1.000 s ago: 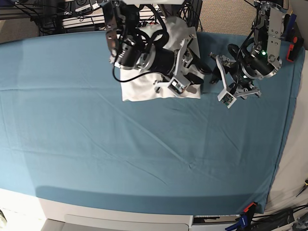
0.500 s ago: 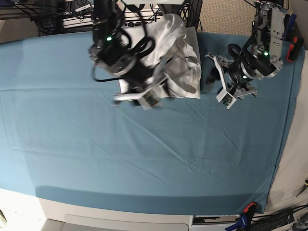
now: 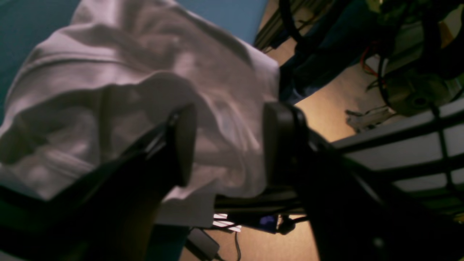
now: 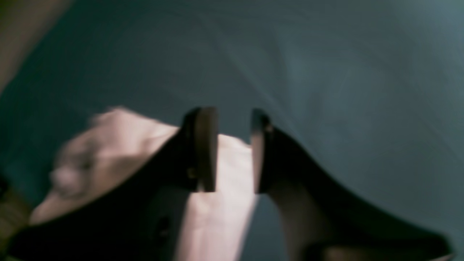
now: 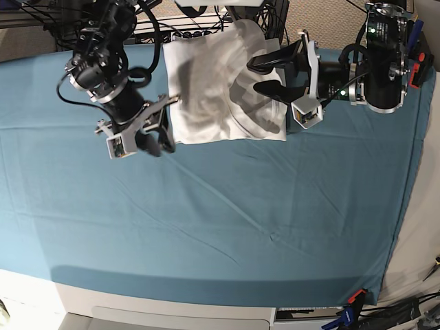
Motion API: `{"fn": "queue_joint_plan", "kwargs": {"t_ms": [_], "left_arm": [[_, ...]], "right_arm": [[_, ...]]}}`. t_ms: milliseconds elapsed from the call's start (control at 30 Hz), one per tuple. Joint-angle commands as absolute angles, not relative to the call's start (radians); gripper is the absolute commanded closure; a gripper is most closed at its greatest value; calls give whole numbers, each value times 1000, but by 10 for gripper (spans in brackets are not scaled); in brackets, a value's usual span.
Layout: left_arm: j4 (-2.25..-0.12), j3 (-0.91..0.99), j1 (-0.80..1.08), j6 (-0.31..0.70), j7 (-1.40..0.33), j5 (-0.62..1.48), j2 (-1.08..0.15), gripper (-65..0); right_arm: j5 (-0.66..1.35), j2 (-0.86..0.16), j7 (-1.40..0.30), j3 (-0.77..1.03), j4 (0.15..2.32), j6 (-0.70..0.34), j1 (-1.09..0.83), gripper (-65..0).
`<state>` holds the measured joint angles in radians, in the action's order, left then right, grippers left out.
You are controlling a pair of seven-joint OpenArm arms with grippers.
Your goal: Fold the T-shirt properly
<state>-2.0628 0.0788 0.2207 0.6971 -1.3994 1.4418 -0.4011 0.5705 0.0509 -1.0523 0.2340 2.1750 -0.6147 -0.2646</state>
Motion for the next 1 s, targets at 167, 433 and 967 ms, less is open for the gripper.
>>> {"fn": "queue_joint_plan", "kwargs": {"t_ms": [167,433,967], "left_arm": [[-2080,81,270,698,-1390,1483,-364,-3],[-2080,-12,299,698,-1382,1484,-345,0],[-2001,-276,246,595,-1057,837,-274,0]], "right_arm": [[771,50,-1093,237,2193,-698,-282,0],[770,50,-1091,235,2177,-698,-315,0],[774,50,-1080,141,1953,-698,-302,0]]}}
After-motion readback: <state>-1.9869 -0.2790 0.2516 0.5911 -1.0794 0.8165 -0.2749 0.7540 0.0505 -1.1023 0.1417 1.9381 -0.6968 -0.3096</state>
